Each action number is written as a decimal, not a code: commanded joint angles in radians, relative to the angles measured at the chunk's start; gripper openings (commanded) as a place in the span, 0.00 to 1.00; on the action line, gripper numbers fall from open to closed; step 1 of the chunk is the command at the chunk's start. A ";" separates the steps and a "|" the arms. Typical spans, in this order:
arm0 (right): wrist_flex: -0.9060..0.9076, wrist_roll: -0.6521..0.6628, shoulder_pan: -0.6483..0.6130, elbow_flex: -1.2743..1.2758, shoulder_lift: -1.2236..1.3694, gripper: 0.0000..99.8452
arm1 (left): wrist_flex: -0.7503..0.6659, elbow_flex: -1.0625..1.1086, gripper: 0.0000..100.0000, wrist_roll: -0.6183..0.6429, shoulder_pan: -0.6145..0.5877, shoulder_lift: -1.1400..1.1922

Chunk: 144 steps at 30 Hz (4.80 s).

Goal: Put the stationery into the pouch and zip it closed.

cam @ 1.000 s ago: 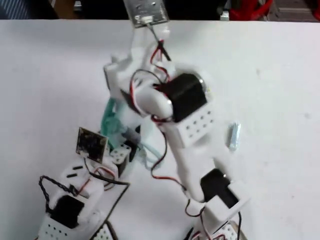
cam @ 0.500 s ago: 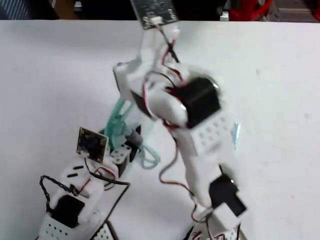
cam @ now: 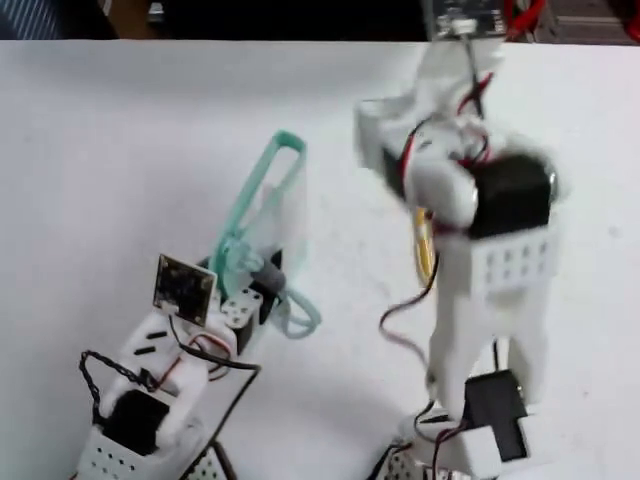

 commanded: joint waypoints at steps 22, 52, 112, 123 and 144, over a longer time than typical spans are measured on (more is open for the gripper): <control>-0.389 0.308 0.251 0.195 0.840 0.15 | -0.021 -0.006 0.15 -0.006 -0.021 -0.013; 0.019 0.310 0.004 -0.075 0.148 0.02 | -0.034 0.014 0.15 -0.008 -0.021 -0.013; -0.782 0.008 -0.400 0.454 -0.360 0.02 | -0.046 0.020 0.15 -0.008 -0.025 -0.013; -0.803 0.011 -0.403 0.568 -0.380 0.02 | -0.046 0.020 0.15 -0.008 -0.027 -0.013; -0.516 0.012 -0.479 0.681 -0.394 0.13 | -0.046 0.020 0.15 -0.008 -0.027 -0.013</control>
